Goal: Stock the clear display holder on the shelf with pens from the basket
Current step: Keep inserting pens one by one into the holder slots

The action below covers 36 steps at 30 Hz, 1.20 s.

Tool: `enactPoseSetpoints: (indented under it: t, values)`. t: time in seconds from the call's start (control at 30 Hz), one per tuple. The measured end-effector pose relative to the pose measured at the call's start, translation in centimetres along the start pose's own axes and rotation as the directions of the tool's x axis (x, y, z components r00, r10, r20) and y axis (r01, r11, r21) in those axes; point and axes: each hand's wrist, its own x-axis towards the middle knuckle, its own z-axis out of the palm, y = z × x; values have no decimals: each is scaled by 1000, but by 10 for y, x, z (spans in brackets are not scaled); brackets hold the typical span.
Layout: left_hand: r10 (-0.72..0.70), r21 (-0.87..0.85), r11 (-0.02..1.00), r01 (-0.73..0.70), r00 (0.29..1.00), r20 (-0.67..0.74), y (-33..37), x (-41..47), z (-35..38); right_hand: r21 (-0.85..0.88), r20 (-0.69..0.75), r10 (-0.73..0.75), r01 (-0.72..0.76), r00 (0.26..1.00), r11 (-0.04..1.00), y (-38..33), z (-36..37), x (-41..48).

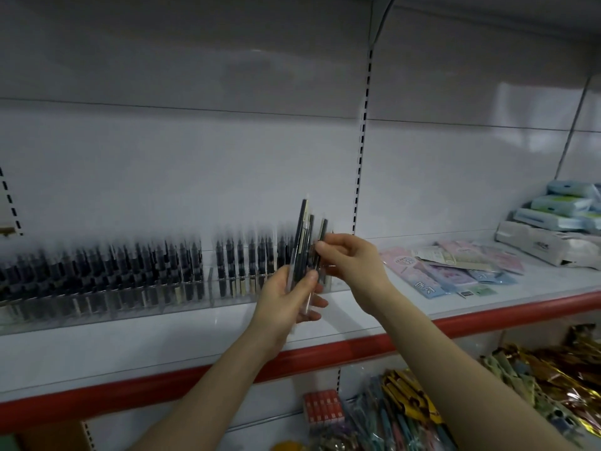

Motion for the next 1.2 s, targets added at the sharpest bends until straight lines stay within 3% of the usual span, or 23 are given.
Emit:
enactPoseSetpoints:
  t: [0.17, 0.23, 0.3, 0.4, 0.47, 0.53, 0.67, 0.87, 1.0, 1.2]
  values:
    - [-11, -6, 1000, 11, 1000, 20, 3, -13, -6, 32, -103, -17, 20, 995, 999, 1, -7, -4]
    - [-11, -16, 1000, 11, 1000, 6, 6, -15, -8, -44, -157, -58, 52, 986, 998, 6, -8, -8]
    - [-11, -5, 1000, 11, 1000, -9, 9, -15, -9, -210, -188, -196, 155, 962, 965, 13, -12, -13]
    - [-17, -16, 1000, 17, 1000, 1, 10, -15, -8, -518, 8, -468, 404, 884, 754, 26, -15, -18]
    - [-16, -28, 999, 17, 1000, 16, 12, -15, -4, -598, 144, -585, 541, 798, 591, 36, -17, -16]
    - [-5, -14, 1000, 5, 1000, 19, 12, -15, 0, -627, 174, -636, 582, 752, 518, 42, -19, -11]
    - [23, 74, 997, -23, 1000, -6, 9, -11, 1, -645, 155, -624, 557, 766, 523, 48, -26, -3]
    - [48, 74, 996, -47, 999, -22, -2, 0, -5, -685, 71, -547, 439, 834, 581, 51, -39, 11]
    - [48, 90, 995, -47, 999, -8, -10, 5, -10, -645, -23, -368, 267, 930, 716, 43, -44, 26]
    - [12, 24, 1000, -12, 1000, -13, -18, 13, -16, -538, -133, -228, 123, 964, 834, 25, -47, 57]
